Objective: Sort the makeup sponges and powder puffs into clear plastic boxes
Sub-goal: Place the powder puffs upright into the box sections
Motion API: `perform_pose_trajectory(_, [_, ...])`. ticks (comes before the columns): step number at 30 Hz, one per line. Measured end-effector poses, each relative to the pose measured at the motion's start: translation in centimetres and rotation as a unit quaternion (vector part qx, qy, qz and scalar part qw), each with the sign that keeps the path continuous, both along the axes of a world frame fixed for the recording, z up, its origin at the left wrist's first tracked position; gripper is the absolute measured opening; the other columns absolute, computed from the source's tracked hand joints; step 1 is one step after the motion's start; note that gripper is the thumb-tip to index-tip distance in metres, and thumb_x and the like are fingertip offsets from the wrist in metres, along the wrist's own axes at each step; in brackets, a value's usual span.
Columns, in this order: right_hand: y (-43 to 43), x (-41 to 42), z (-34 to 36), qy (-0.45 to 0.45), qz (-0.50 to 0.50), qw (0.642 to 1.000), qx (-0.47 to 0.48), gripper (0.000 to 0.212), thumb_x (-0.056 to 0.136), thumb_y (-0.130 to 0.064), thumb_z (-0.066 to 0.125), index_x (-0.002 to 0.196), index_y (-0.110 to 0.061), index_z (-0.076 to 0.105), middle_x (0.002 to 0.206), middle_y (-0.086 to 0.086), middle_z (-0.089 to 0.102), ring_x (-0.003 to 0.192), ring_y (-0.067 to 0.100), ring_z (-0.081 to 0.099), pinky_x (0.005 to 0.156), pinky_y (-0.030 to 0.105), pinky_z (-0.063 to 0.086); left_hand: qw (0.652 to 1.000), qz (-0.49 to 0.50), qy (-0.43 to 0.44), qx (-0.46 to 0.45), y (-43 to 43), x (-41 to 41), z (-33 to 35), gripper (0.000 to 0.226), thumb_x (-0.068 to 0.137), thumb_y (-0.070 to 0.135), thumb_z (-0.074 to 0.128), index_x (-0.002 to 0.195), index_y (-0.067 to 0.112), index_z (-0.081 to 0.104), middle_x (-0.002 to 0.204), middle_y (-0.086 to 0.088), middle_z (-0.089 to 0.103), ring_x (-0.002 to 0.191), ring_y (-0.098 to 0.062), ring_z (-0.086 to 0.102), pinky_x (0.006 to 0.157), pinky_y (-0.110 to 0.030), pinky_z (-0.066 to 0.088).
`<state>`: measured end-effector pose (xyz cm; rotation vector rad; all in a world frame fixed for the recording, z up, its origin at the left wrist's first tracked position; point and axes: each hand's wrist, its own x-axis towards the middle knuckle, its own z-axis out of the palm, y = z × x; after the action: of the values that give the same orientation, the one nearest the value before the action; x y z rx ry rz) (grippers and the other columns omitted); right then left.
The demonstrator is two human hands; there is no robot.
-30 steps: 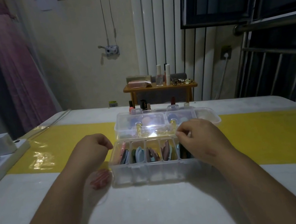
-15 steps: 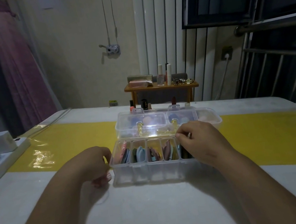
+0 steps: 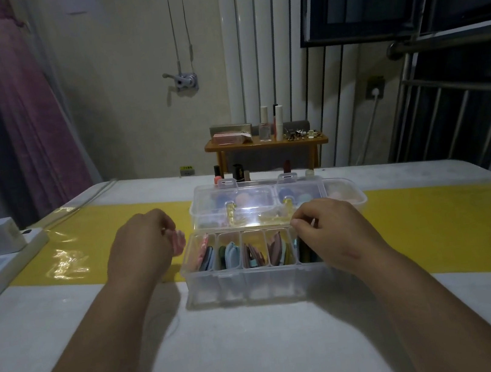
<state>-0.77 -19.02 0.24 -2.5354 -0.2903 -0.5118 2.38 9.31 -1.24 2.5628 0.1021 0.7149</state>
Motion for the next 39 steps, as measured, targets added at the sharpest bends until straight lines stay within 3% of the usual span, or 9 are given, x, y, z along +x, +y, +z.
perform_pose_trajectory(7, [0.1,0.1,-0.2,0.003,0.009,1.0,0.017,0.018,0.096,-0.028,0.054,0.094,-0.025,0.071,0.092,-0.009,0.063,0.081,0.006,0.055,0.069,0.025,0.047,0.987,-0.022,-0.125,-0.096,-1.8,-1.1,1.0,0.015,0.084,-0.001,0.053,0.085,0.013,0.05,0.079,-0.008,0.059,0.073,-0.031,0.052,0.06,-0.038,0.038])
perform_pose_trajectory(9, [0.1,0.2,-0.2,0.003,0.013,1.0,0.026,0.017,0.095,-0.027,0.054,0.093,-0.026,0.071,0.092,-0.009,0.064,0.081,0.005,0.056,0.068,0.024,0.046,0.981,-0.056,-0.136,-0.124,-2.1,-1.0,1.0,0.02,0.084,-0.004,0.051,0.085,0.017,0.05,0.083,-0.006,0.061,0.074,-0.029,0.058,0.061,-0.039,0.047])
perform_pose_trajectory(13, [0.1,0.2,-0.1,-0.001,0.016,0.999,0.05,0.016,0.095,-0.025,0.055,0.096,-0.026,0.071,0.094,-0.011,0.065,0.082,0.004,0.057,0.071,0.023,0.048,0.958,-0.143,-0.123,-0.214,-3.7,-1.7,1.3,0.023,0.091,-0.004,0.051,0.086,0.017,0.057,0.085,-0.001,0.064,0.074,-0.02,0.066,0.051,-0.018,0.052])
perform_pose_trajectory(17, [0.3,-0.1,0.2,0.003,0.041,0.995,0.096,0.014,0.096,-0.023,0.056,0.098,-0.031,0.067,0.09,-0.019,0.062,0.079,0.003,0.057,0.07,0.022,0.048,0.962,-0.182,-0.108,-0.173,-4.8,-2.1,1.2,0.027,0.089,0.004,0.06,0.084,0.03,0.065,0.081,0.013,0.067,0.073,-0.01,0.063,0.061,-0.029,0.054])
perform_pose_trajectory(21, [0.9,-0.5,0.5,0.024,0.078,0.989,0.119,0.02,0.095,-0.014,0.054,0.094,-0.033,0.062,0.097,-0.018,0.064,0.086,0.007,0.059,0.075,0.03,0.054,0.964,-0.198,-0.081,-0.157,-5.5,-2.0,1.1,0.02,0.088,0.013,0.067,0.087,0.032,0.07,0.079,0.015,0.067,0.068,-0.014,0.06,0.061,-0.032,0.053])
perform_pose_trajectory(28, [1.7,-0.7,0.8,0.086,0.146,0.977,0.127,0.037,0.094,-0.012,0.054,0.093,-0.046,0.07,0.101,-0.012,0.066,0.083,0.007,0.059,0.066,0.025,0.049,0.961,-0.239,-0.068,-0.123,-5.8,-2.2,1.2,0.023,0.082,0.009,0.074,0.086,0.033,0.073,0.079,0.019,0.068,0.071,-0.011,0.056,0.06,-0.018,0.045])
perform_pose_trajectory(31, [1.6,-0.8,0.9,0.071,0.125,0.979,0.145,0.03,0.094,-0.012,0.055,0.091,-0.037,0.072,0.091,-0.012,0.064,0.07,0.005,0.054,0.056,0.016,0.04,0.959,-0.256,-0.056,-0.113,-5.8,-2.4,1.3,0.019,0.087,0.013,0.07,0.091,0.032,0.072,0.077,0.022,0.063,0.068,-0.001,0.055,0.056,-0.012,0.038])
perform_pose_trajectory(35, [0.7,-0.6,1.3,0.016,0.063,0.977,0.202,0.028,0.089,-0.006,0.054,0.084,-0.028,0.071,0.087,-0.009,0.067,0.077,0.015,0.062,0.065,0.036,0.054,0.963,-0.246,-0.06,-0.092,-5.7,-2.6,1.3,0.016,0.09,0.013,0.067,0.092,0.028,0.072,0.076,0.024,0.059,0.064,0.009,0.053,0.055,-0.009,0.035])
perform_pose_trajectory(39, [-0.2,-0.3,1.5,-0.01,0.001,0.974,0.225,0.025,0.086,-0.006,0.053,0.076,-0.024,0.068,0.085,-0.009,0.066,0.084,0.006,0.058,0.068,0.029,0.048,0.972,-0.231,-0.04,-0.011,-5.5,-2.5,1.3,0.013,0.09,0.019,0.065,0.096,0.029,0.073,0.079,0.023,0.059,0.075,0.0,0.055,0.065,-0.023,0.042])
